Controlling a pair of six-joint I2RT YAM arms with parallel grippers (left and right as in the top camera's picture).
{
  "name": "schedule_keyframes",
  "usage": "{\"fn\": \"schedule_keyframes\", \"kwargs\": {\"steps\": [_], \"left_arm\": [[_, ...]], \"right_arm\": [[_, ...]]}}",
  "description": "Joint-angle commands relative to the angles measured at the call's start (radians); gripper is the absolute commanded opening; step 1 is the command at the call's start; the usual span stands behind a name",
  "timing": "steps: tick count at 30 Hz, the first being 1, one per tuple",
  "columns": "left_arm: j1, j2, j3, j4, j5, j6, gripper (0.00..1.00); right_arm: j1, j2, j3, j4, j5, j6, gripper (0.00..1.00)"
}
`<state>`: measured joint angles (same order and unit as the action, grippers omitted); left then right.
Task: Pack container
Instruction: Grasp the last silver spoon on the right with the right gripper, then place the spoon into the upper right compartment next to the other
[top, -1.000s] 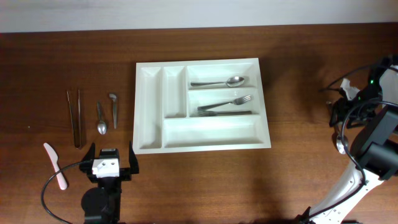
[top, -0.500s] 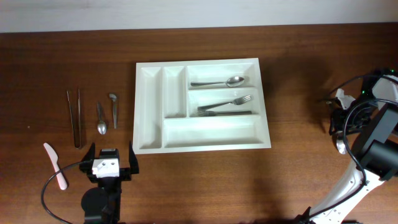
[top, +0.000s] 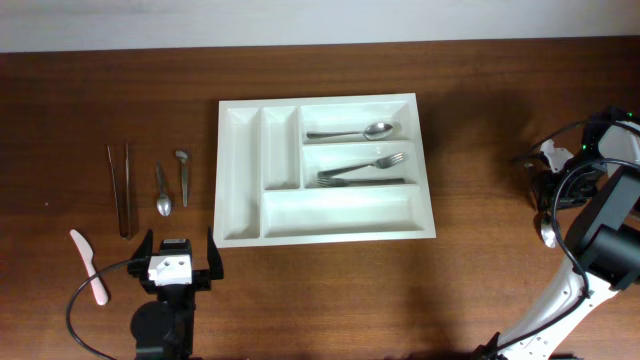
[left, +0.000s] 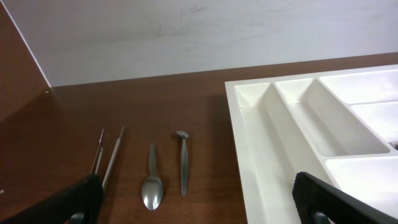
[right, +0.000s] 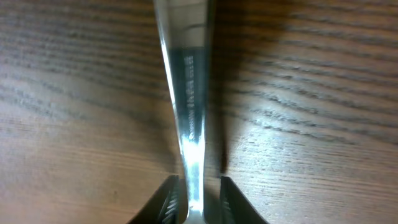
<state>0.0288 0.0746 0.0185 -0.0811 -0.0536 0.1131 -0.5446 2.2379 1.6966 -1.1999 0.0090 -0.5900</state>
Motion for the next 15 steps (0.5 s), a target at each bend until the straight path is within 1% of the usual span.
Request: {"fn": "schedule_keyframes", "kwargs": {"steps": [1,2,3,11,15], "left_arm": [[0.005,-0.006,-0.009,0.003,-0.003,0.016,0.99],[0.005,-0.006,-0.009,0.003,-0.003,0.016,0.99],[0.005,-0.006,-0.009,0.003,-0.003,0.016,0.99],[0.005,-0.006,-0.009,0.003,-0.003,0.016,0.99],[0.005,-0.006,-0.009,0.003,-0.003,0.016,0.99]], "right_arm": [[-0.006,0.002,-0.010,-0.008,-0.021,-0.005,0.13],[-0.006,0.002,-0.010,-0.010,-0.024,-0.005,0.06],[-0.005,0.002,-0.010,-0.010,-0.036,-0.005,0.04],[0.009,0.001,0.004,-0.003,-0.115,-0.005,0.04],[0.056,0.000,0.067,-0.021,-0.130,-0.006,0.04]]}}
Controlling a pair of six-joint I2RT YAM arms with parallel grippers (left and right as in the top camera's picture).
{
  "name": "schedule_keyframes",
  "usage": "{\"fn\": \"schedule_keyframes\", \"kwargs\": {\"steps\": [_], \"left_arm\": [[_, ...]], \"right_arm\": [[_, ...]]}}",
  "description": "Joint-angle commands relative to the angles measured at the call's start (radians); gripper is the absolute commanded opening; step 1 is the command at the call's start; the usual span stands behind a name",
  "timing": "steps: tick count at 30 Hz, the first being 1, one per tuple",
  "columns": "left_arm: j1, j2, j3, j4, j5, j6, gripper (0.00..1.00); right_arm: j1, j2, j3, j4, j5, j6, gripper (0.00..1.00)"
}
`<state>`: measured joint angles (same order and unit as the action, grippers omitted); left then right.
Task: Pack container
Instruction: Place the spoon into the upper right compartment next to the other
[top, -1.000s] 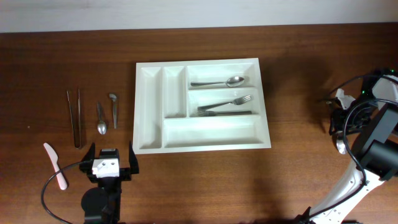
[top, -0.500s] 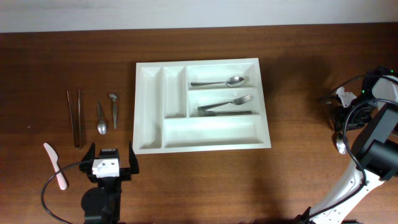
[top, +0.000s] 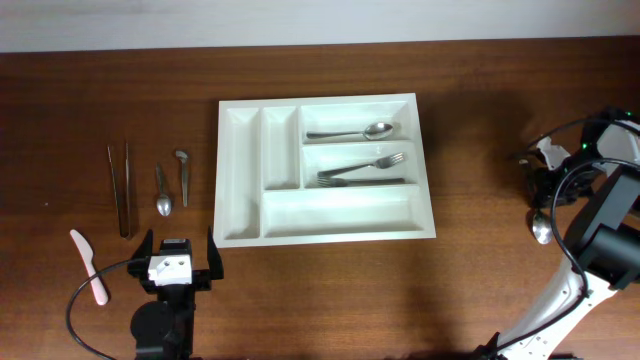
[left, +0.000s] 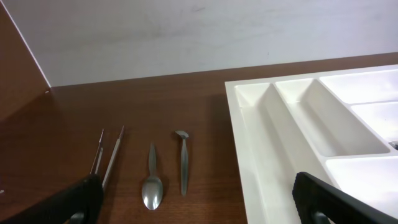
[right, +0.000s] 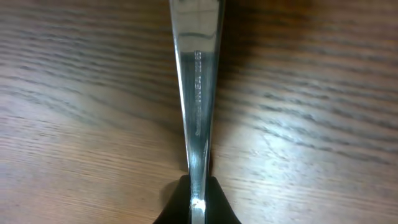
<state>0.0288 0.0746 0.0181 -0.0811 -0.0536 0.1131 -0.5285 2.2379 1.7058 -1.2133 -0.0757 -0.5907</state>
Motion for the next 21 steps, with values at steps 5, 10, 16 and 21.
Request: {"fn": "schedule_keyframes", "kwargs": {"steps": [5,10,16,21], "left_arm": [[0.005,-0.006,-0.009,0.003,-0.003,0.016,0.99],[0.005,-0.006,-0.009,0.003,-0.003,0.016,0.99],[0.005,-0.006,-0.009,0.003,-0.003,0.016,0.99],[0.005,-0.006,-0.009,0.003,-0.003,0.016,0.99]], "right_arm": [[0.130,0.000,0.201,-0.033,-0.089,-0.042,0.04],[0.245,0.000,0.400,-0.043,-0.189,-0.137,0.04],[0.393,0.000,0.572,-0.024,-0.294,-0.374,0.04],[0.511,0.002,0.594,-0.006,-0.321,-0.586,0.04]]}}
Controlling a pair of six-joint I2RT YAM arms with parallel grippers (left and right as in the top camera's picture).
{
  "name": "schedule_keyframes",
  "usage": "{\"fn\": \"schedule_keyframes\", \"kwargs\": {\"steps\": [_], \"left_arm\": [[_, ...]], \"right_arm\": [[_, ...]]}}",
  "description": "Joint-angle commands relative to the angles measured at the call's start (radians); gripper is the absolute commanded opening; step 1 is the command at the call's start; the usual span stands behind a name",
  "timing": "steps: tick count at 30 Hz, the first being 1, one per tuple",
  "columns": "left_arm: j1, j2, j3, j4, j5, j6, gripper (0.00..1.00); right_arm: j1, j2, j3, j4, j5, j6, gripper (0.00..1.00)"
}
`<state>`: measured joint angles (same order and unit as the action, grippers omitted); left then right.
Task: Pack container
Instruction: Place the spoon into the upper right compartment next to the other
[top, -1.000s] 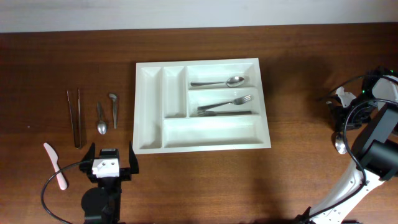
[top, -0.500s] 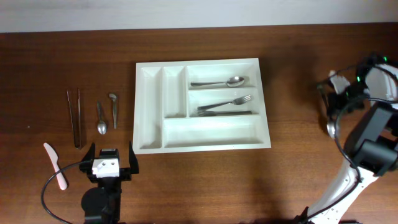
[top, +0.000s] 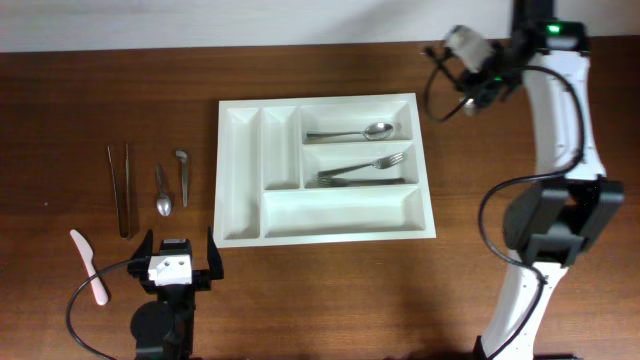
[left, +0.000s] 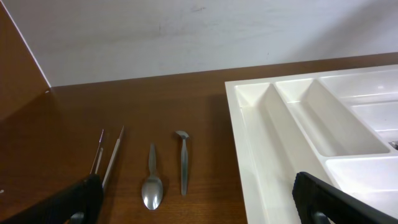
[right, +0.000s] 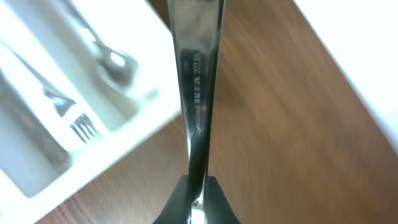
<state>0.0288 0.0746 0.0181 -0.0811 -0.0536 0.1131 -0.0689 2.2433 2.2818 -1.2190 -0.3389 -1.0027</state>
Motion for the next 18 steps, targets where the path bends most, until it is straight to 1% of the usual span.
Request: {"fn": "schedule_keyframes", "kwargs": {"steps": [1,5,8,13,18], "left_arm": [[0.005,-0.006,-0.009,0.003,-0.003,0.016,0.99],[0.005,-0.006,-0.009,0.003,-0.003,0.016,0.99],[0.005,-0.006,-0.009,0.003,-0.003,0.016,0.99],[0.005,-0.006,-0.009,0.003,-0.003,0.016,0.99],[0.005,-0.006,-0.009,0.003,-0.003,0.016,0.99]], "right_arm": [[0.078,0.000,0.016,0.002,-0.058,-0.185,0.04],[0.160,0.019,0.016,0.007,-0.058,-0.201,0.04],[0.225,0.057,0.014,0.013,-0.054,-0.243,0.04],[0.259,0.106,0.013,0.027,-0.050,-0.243,0.04],[0.263,0.143,0.013,0.032,-0.050,-0.242,0.04]]}}
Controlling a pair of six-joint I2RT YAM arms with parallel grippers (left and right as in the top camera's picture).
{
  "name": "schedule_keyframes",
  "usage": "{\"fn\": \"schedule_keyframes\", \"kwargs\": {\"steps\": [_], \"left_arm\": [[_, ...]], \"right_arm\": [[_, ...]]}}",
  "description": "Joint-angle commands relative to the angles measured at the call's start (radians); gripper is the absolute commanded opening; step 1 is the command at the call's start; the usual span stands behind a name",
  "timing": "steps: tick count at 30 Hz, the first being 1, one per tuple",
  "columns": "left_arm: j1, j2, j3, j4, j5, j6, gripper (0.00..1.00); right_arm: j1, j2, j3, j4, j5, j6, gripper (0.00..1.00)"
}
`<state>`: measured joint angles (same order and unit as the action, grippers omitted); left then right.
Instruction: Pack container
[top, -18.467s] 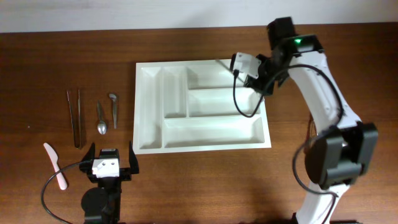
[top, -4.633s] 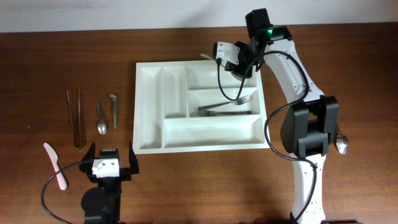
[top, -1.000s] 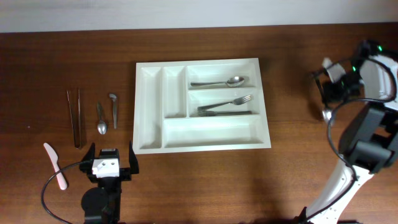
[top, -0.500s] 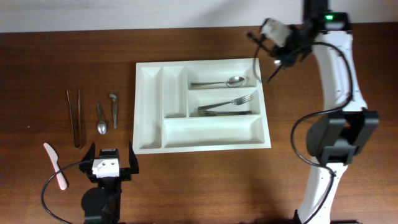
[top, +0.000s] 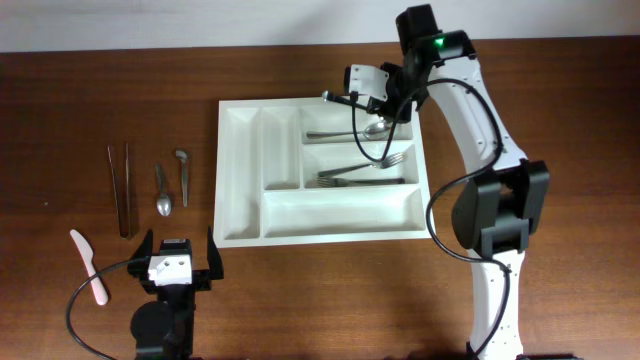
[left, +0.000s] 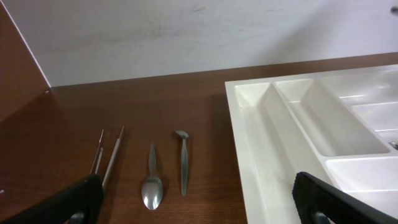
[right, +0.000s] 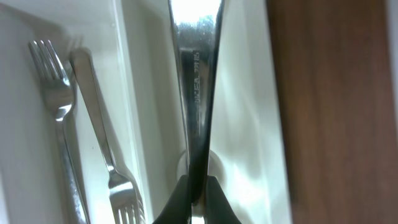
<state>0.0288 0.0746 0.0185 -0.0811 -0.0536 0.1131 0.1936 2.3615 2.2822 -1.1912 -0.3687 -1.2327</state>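
The white cutlery tray (top: 340, 212) lies mid-table; in the left wrist view its near corner is tray wall (left: 261, 143). My right gripper (top: 385, 100) hangs over the tray's top right compartment, shut on a steel spoon whose handle (right: 194, 74) runs up from between the fingers of that gripper (right: 195, 186). Below it lie another spoon (top: 335, 133) and two forks (top: 365, 168), with one fork (right: 53, 93) showing left of the handle. My left gripper (top: 178, 258) stands open near the front edge, nothing between its fingers, left of the tray.
Left of the tray lie long tweezers (top: 120, 190), a small spoon (top: 163, 190) and a short steel utensil (top: 183, 175). A pink spatula (top: 88, 265) lies at the front left. The right arm reaches in from the right across the tray's right side.
My right gripper, still shut on the spoon, has moved from beyond the tray's far right corner to over the top right compartment. The left arm has not moved.
My right gripper stood open around a spoon's handle at the table's far right, then shut on it there. Later it held the spoon high near the back edge beyond the tray, and now over the spoon compartment. The left gripper stayed open and still.
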Motion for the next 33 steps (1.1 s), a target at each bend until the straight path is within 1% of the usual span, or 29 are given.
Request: {"fn": "schedule_keyframes", "kwargs": {"steps": [1,4,5,7,9,11,12,14,16,17,20,23,25,26,33], "left_arm": [[0.005,-0.006,-0.009,0.003,-0.003,0.016,0.99],[0.005,-0.006,-0.009,0.003,-0.003,0.016,0.99],[0.005,-0.006,-0.009,0.003,-0.003,0.016,0.99],[0.005,-0.006,-0.009,0.003,-0.003,0.016,0.99],[0.005,-0.006,-0.009,0.003,-0.003,0.016,0.99],[0.005,-0.006,-0.009,0.003,-0.003,0.016,0.99],[0.005,-0.006,-0.009,0.003,-0.003,0.016,0.99],[0.005,-0.006,-0.009,0.003,-0.003,0.016,0.99],[0.005,-0.006,-0.009,0.003,-0.003,0.016,0.99],[0.005,-0.006,-0.009,0.003,-0.003,0.016,0.99],[0.005,-0.006,-0.009,0.003,-0.003,0.016,0.99],[0.005,-0.006,-0.009,0.003,-0.003,0.016,0.99],[0.005,-0.006,-0.009,0.003,-0.003,0.016,0.99],[0.005,-0.006,-0.009,0.003,-0.003,0.016,0.99],[0.005,-0.006,-0.009,0.003,-0.003,0.016,0.99]], "right_arm": [[0.001,0.029,0.013,0.007,-0.020,-0.011,0.04],[0.001,0.031,0.013,0.024,-0.021,-0.005,0.15],[0.001,0.030,0.013,0.034,-0.020,0.001,0.34],[-0.001,0.024,0.013,0.064,-0.018,0.037,0.45],[-0.007,0.015,0.016,0.097,0.000,0.097,0.50],[-0.019,0.008,0.033,0.128,0.031,0.192,0.53],[-0.028,0.006,0.045,0.140,0.054,0.246,0.53],[-0.051,0.006,0.083,0.157,0.145,0.404,0.61],[-0.085,0.006,0.126,0.150,0.240,0.560,0.66],[-0.105,0.006,0.146,0.138,0.280,0.630,0.71],[-0.173,0.006,0.194,0.083,0.349,0.748,0.73],[-0.261,0.006,0.200,0.043,0.362,0.801,0.80],[-0.305,0.007,0.197,0.016,0.362,0.801,0.95],[-0.320,0.007,0.196,0.008,0.362,0.801,0.99],[-0.399,0.007,0.196,0.004,0.344,0.805,0.99]]}}
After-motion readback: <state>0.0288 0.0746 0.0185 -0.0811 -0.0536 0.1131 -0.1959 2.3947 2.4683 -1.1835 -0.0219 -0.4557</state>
